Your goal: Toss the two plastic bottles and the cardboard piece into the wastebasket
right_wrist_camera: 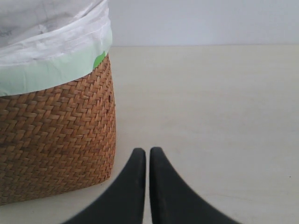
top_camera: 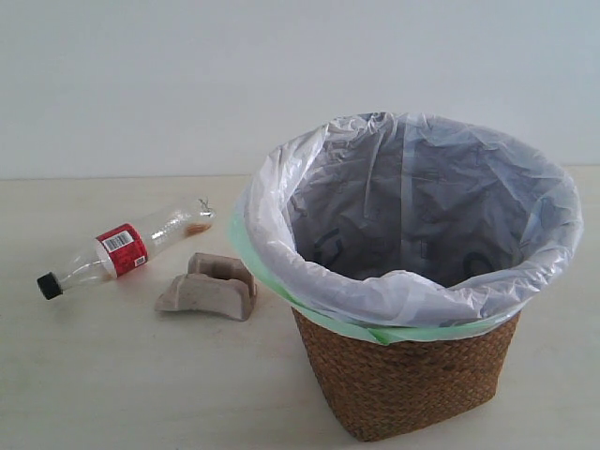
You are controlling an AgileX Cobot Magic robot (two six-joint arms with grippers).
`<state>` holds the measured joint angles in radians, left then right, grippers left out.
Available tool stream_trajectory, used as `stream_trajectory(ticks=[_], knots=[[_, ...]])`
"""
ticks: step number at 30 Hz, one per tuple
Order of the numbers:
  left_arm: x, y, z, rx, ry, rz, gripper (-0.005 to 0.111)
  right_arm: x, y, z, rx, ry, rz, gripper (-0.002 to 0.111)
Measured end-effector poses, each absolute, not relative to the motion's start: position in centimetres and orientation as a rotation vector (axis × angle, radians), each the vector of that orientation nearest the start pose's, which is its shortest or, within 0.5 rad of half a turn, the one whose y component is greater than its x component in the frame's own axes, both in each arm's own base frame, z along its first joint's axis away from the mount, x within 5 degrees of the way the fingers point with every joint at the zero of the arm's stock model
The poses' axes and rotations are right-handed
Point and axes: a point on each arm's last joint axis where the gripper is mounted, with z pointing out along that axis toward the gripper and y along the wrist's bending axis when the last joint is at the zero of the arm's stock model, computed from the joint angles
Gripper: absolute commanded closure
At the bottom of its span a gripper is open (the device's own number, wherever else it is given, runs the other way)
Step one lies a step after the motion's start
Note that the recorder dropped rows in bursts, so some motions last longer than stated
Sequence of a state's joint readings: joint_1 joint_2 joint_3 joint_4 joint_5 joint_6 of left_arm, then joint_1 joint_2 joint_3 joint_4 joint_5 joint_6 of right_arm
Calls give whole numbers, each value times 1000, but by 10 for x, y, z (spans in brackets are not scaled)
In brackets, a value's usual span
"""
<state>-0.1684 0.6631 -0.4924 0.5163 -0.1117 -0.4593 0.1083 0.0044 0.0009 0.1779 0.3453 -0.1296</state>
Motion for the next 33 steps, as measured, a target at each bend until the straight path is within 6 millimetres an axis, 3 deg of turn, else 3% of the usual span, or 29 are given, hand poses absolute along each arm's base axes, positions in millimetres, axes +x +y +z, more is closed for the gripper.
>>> stream_trajectory(ticks=[9, 13, 23, 33], knots=[[165, -33, 309, 233, 1681, -119, 103, 53, 11, 182, -107, 1828, 158, 108], [175, -31, 294, 325, 1776, -8, 103, 53, 11, 182, -107, 1828, 158, 108], [174, -27, 291, 325, 1845, 49, 103, 53, 11, 182, -107, 1828, 158, 108], [172, -14, 287, 345, 1993, 236, 103, 53, 11, 182, -107, 1828, 158, 108]])
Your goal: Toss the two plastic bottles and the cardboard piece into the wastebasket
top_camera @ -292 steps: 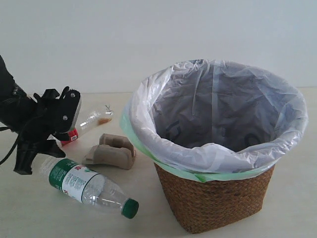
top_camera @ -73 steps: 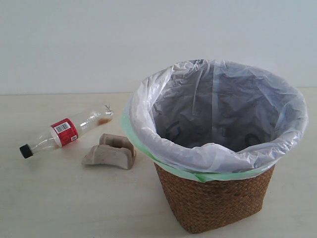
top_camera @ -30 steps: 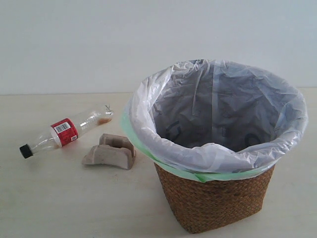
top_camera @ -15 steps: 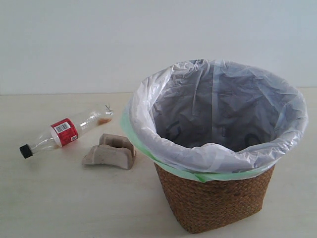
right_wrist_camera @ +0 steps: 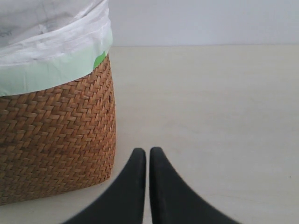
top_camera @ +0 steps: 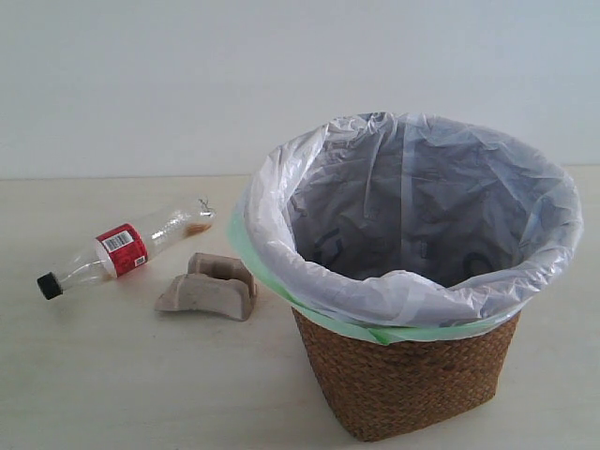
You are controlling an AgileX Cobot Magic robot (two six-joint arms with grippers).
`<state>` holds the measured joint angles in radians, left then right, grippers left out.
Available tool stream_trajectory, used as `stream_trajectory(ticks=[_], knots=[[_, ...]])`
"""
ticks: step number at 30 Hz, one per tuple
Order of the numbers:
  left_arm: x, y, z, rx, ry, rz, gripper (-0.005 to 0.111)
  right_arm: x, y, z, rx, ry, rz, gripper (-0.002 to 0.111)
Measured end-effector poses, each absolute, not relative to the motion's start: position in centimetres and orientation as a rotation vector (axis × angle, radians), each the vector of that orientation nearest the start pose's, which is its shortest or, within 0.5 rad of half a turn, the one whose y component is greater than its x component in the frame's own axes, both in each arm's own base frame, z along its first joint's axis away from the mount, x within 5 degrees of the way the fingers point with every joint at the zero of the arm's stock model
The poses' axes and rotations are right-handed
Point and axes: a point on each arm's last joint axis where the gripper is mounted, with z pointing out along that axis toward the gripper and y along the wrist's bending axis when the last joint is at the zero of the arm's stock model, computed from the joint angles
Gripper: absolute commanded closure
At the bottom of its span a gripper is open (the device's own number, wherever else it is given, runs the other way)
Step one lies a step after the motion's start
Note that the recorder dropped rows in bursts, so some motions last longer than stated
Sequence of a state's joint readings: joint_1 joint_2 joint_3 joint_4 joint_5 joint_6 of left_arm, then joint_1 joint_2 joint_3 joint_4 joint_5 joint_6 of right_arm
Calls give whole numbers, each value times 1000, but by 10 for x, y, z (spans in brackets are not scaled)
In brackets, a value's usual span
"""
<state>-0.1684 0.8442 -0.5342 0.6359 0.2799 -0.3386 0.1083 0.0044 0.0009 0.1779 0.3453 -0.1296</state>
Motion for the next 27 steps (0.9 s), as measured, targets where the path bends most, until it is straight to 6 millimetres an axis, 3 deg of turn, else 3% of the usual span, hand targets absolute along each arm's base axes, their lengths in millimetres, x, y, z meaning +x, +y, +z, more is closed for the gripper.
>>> stream_trajectory(ticks=[6, 12, 15, 23, 27], knots=[[171, -12, 287, 297, 2018, 233, 103, 53, 11, 182, -107, 1828, 158, 108], [173, -17, 293, 83, 2000, 33, 103, 53, 11, 182, -107, 1828, 158, 108], [173, -18, 294, 70, 1990, 5, 103, 53, 11, 182, -107, 1828, 158, 108], [168, -5, 286, 189, 2096, 266, 103, 53, 11, 182, -107, 1828, 158, 108], [164, 8, 282, 138, 2164, 401, 103, 53, 11, 182, -107, 1828, 158, 108]])
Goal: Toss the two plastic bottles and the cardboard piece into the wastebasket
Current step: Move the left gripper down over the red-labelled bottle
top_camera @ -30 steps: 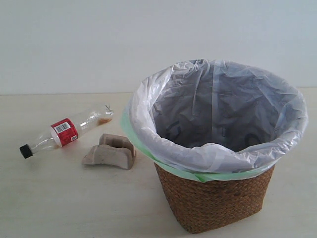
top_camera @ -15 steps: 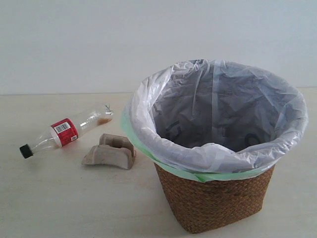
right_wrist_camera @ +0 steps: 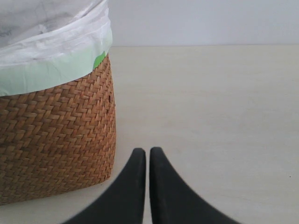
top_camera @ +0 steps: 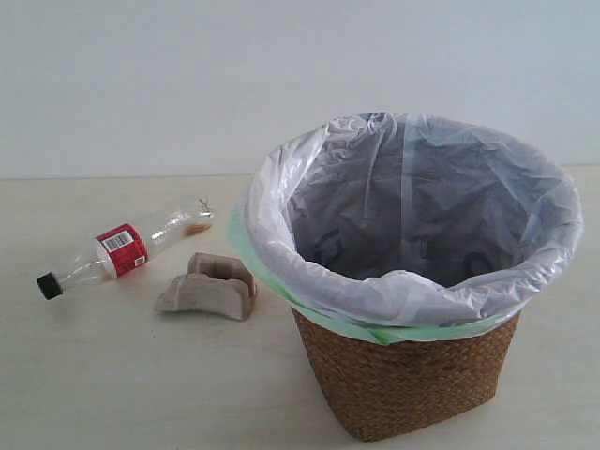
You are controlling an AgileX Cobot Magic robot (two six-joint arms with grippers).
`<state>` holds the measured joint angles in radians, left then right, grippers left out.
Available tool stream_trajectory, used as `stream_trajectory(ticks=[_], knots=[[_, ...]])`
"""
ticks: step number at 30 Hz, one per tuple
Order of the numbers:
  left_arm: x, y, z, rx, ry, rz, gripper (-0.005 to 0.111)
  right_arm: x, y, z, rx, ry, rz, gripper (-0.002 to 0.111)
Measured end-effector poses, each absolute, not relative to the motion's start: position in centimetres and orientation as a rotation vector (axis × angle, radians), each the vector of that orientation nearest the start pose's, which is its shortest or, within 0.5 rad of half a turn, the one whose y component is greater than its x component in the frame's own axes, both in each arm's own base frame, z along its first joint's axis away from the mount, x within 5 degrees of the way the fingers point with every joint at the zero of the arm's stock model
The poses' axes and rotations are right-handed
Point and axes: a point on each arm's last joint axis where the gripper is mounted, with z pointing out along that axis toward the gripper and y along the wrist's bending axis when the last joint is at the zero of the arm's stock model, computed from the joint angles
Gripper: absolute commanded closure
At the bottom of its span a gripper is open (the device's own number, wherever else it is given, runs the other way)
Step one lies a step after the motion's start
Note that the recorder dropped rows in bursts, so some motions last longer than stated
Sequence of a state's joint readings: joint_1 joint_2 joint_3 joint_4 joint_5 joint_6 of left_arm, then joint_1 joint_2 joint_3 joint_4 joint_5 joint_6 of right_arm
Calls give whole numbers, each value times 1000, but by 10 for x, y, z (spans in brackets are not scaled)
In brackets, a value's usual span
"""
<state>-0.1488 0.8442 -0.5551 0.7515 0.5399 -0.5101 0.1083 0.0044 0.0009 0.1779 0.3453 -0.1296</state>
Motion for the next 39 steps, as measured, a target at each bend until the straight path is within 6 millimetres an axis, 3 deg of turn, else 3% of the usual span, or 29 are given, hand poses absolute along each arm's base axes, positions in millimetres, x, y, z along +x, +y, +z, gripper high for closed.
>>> stream_trajectory(ticks=[3, 5, 10, 13, 16, 18, 20, 21, 23, 26, 31, 35, 39], knots=[[165, 8, 282, 114, 2165, 388, 103, 53, 11, 182, -107, 1828, 158, 108], [172, 0, 283, 115, 2142, 279, 103, 53, 11, 182, -107, 1828, 158, 108], [212, -44, 286, 239, 2086, -38, 103, 53, 11, 182, -107, 1828, 158, 108], [247, -86, 287, 283, 2116, -199, 97, 53, 11, 182, -107, 1828, 158, 108], [268, -135, 320, 331, 1994, -369, 71, 53, 11, 182, -107, 1828, 158, 108], [270, -168, 353, 394, 1873, -465, 43, 53, 11, 182, -107, 1828, 158, 108], [266, -196, 385, 439, 1776, -549, 7, 53, 11, 182, -107, 1828, 158, 108], [263, -204, 396, 453, 1755, -575, -2, 53, 11, 182, -107, 1828, 158, 108], [257, -219, 413, 485, 1748, -613, -1, 53, 11, 182, -107, 1828, 158, 108], [254, -222, 417, 544, 1805, -571, -1, 53, 11, 182, -107, 1828, 158, 108], [257, -212, 403, 608, 1963, -457, -1, 53, 11, 182, -107, 1828, 158, 108], [255, -192, 398, 644, 2080, -322, -1, 53, 11, 182, -107, 1828, 158, 108], [239, -164, 415, 626, 2107, -231, -1, 53, 11, 182, -107, 1828, 158, 108]])
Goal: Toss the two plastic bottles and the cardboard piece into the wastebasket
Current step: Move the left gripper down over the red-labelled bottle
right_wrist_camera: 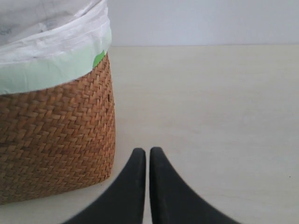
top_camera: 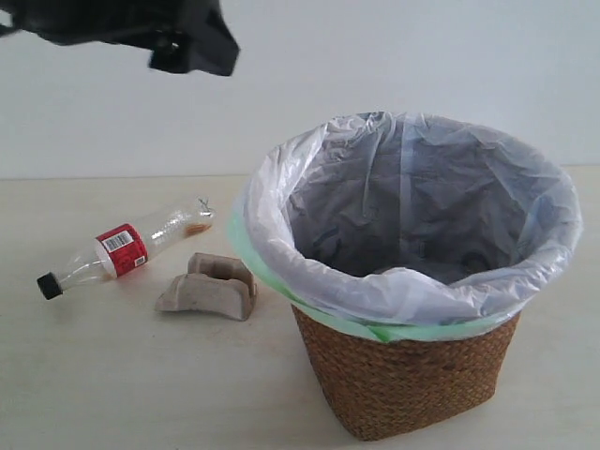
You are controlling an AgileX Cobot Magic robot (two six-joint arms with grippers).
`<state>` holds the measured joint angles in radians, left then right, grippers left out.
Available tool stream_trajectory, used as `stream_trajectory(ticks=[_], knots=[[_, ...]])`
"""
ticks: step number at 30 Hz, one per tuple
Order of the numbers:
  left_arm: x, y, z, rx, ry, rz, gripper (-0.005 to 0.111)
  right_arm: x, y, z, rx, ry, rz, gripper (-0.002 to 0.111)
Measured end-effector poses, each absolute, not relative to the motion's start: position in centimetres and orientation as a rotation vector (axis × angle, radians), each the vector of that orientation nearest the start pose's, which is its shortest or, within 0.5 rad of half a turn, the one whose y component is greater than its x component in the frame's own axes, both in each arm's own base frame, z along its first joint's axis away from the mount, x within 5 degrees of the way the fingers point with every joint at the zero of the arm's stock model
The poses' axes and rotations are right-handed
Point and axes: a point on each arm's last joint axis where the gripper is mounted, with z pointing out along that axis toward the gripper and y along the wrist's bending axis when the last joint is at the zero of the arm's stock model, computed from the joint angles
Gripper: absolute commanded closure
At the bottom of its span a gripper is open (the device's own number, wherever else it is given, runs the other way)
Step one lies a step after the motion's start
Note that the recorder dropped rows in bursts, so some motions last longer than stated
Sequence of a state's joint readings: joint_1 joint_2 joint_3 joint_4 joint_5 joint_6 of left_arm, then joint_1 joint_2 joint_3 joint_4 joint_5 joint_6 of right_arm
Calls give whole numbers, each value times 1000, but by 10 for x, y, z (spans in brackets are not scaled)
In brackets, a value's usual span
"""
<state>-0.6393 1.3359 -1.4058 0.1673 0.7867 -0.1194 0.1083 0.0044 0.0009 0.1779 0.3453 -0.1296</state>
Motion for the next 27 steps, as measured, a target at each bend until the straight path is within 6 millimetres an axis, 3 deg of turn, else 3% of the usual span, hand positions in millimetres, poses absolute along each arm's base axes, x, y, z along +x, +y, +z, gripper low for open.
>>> stream_trajectory(ticks=[6, 9, 13, 18, 22, 27], knots=[[206, -119, 444, 533, 2105, -148, -1, 53, 11, 182, -107, 1828, 158, 108], [195, -105, 442, 525, 2136, -101, -1, 53, 11, 182, -107, 1828, 158, 108], [192, -102, 414, 566, 2222, -59, -1, 53, 11, 182, -107, 1828, 158, 108], [199, -107, 359, 644, 2324, -17, -1, 53, 11, 182, -107, 1828, 158, 108], [205, -111, 341, 679, 2354, 10, -1, 53, 11, 182, -107, 1828, 158, 108], [232, -118, 303, 926, 2379, 251, -1, 53, 11, 182, -107, 1828, 158, 108]])
